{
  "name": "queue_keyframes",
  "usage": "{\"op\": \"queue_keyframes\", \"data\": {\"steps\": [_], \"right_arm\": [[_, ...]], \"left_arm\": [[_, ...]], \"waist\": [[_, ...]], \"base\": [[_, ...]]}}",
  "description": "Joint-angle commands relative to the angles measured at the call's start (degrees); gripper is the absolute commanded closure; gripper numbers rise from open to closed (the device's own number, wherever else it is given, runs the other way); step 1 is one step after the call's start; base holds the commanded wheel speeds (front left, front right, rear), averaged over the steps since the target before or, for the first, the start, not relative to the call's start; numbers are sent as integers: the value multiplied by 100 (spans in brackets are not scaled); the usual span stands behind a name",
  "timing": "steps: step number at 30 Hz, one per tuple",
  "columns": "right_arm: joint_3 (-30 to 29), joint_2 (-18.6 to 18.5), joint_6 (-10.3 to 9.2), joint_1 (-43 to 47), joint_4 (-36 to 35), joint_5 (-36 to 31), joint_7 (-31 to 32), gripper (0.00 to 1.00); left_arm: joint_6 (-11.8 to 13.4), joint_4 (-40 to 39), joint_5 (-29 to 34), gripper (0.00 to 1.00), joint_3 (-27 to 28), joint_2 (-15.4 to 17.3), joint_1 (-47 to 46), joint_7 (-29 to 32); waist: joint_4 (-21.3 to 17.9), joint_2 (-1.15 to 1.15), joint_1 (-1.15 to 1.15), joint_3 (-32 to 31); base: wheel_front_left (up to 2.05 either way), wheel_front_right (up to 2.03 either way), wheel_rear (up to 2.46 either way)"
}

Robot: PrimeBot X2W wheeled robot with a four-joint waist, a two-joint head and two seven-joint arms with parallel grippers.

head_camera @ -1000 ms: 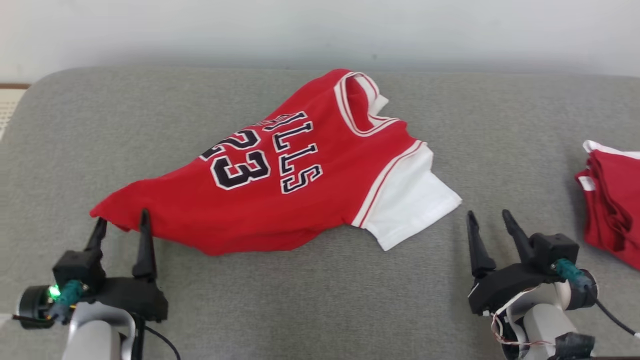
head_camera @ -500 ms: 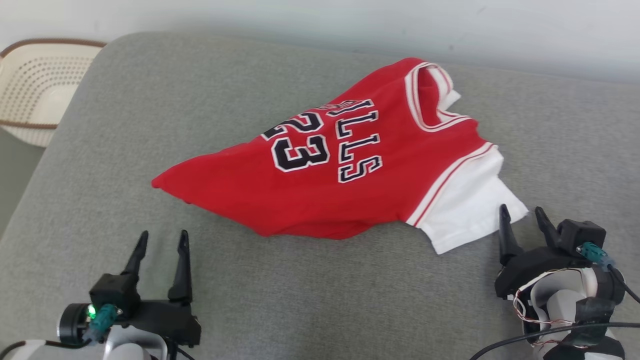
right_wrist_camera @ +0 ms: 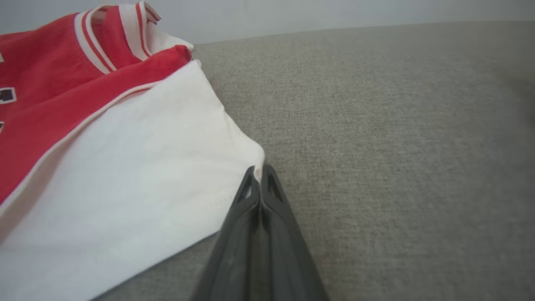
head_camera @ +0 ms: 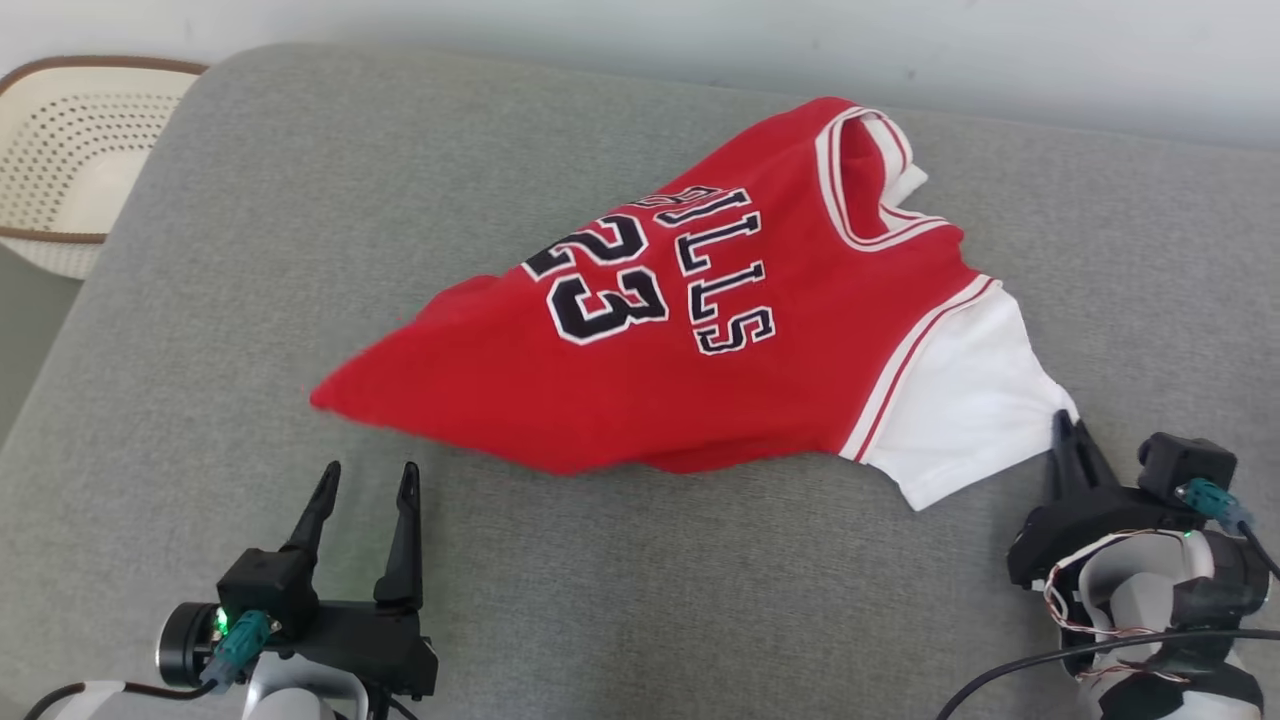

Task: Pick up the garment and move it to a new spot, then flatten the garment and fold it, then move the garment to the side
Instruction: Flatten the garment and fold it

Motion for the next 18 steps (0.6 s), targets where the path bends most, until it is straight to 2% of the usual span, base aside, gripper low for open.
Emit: {"op": "queue_keyframes", "data": {"steps": [1,4,10,15,16,17,18], "right_arm": [[-77,-44,-8,136,-26,0,24,100],[-161,-24,-8,238,-132,-5,20,100],[-279,23,-8,706,-372,-130,20,100],[-202,8,-8,874,-467,-173,18,100],[-213,4,-8,884,-513,-176,18,73],[-221,10,-8,894,-583,-182,17,0],[-220,18,-8,908,-656,-194,17,0]], "left_arm": [[18,-8,-41,0,-38,8,47,-8],[16,18,-87,0,-107,3,72,-8],[59,117,-297,0,-278,4,182,-8],[118,107,-369,0,-268,8,267,-8],[129,98,-358,0,-263,6,269,-8],[131,79,-363,0,-256,6,270,-8],[139,55,-366,0,-240,5,265,-8]], "waist": [[-107,0,0,-42],[-218,0,0,-107],[-687,0,0,-400],[-925,0,0,-499],[-951,0,0,-505],[-979,0,0,-509],[-998,0,0,-510]], "base": [[0,0,0],[0,0,0],[0,0,0],[0,0,0],[0,0,0],[0,0,0],[0,0,0]]}}
